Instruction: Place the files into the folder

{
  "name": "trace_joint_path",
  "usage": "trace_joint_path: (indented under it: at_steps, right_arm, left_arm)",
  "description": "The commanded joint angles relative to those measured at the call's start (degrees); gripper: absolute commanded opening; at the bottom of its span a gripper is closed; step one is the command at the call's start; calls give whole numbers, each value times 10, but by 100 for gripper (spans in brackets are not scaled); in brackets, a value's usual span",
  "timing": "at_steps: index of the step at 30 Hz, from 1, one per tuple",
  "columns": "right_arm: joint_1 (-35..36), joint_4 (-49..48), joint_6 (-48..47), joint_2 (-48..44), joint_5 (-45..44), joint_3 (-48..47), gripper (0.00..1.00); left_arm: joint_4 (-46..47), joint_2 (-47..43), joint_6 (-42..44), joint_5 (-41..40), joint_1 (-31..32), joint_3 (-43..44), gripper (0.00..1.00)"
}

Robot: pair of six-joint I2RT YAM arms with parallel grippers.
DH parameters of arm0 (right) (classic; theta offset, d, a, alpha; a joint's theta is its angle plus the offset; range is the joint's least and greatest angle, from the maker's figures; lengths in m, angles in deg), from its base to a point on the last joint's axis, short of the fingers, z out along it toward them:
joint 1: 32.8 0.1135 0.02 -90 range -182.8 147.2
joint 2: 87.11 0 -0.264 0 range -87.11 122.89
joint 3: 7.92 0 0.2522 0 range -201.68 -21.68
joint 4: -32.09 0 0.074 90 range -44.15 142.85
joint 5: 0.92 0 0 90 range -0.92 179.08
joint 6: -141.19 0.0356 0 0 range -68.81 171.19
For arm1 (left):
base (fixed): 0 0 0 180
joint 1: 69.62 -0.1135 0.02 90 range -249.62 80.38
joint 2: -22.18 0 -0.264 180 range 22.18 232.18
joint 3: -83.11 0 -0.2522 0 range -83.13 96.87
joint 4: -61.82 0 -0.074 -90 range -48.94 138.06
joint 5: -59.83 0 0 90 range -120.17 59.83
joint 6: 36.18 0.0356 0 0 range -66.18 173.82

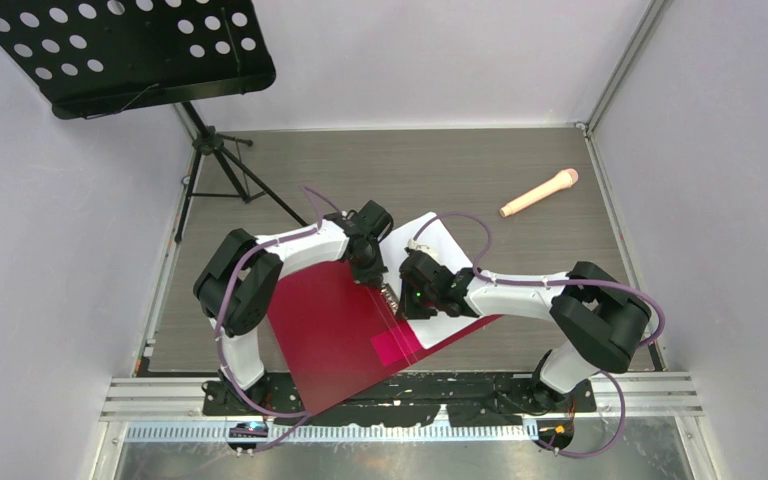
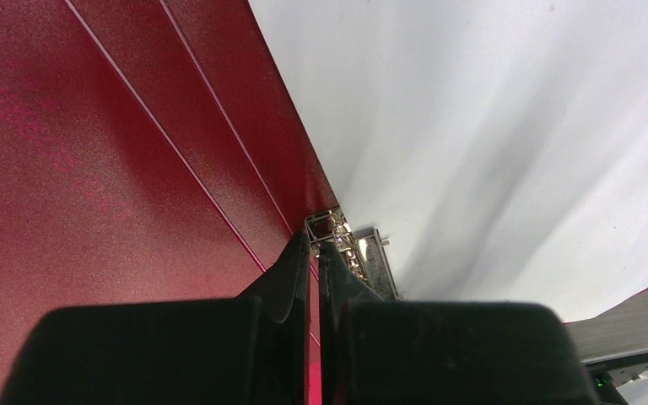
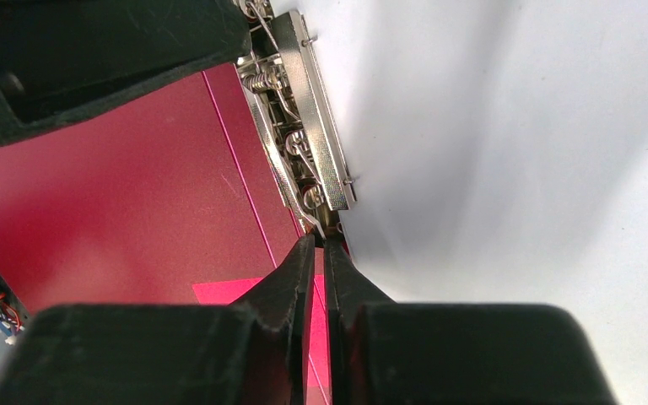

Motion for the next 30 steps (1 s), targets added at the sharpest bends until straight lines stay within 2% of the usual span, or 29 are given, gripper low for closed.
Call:
trace_joint_path:
  at_steps: [1,27,30]
  right_arm:
    - [-6,27,-16,10,-27,-2,13]
    - [2,46,-22,-13,-7,-37,13]
    - [2,50,-23,-16,-10,-38,19]
  left_arm:
    - [-10,42,2,-32,7,-35,0]
    - [-29,42,11,-38,7,-12,0]
    - [-31,42,13,-37,7,-9,0]
